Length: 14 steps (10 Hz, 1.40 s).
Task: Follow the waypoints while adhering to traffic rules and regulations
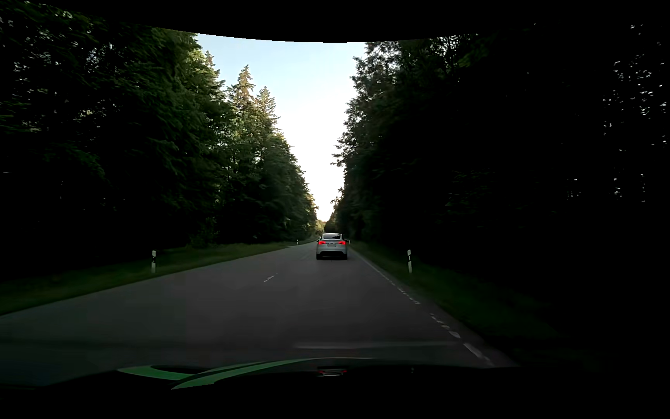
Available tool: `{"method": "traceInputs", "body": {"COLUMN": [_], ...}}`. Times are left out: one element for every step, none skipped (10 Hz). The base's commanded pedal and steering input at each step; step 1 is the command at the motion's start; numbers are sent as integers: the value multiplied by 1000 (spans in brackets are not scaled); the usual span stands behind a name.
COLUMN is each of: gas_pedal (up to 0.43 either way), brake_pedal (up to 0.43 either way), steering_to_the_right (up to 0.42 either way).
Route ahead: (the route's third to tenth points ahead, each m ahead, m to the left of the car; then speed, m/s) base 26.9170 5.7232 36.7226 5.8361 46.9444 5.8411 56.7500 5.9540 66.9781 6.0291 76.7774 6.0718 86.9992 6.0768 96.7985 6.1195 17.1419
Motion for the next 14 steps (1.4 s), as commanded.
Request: {"method": "traceInputs", "body": {"gas_pedal": [28, 39, 39, 47, 47, 59, 59, 59, 67, 87, 98, 98, 98, 110], "brake_pedal": [0, 0, 0, 0, 0, 0, 0, 0, 0, 0, 0, 0, 0, 0], "steering_to_the_right": [0, 0, 0, 0, 0, 0, 0, 0, 0, 1, 2, 2, 2, 2]}}
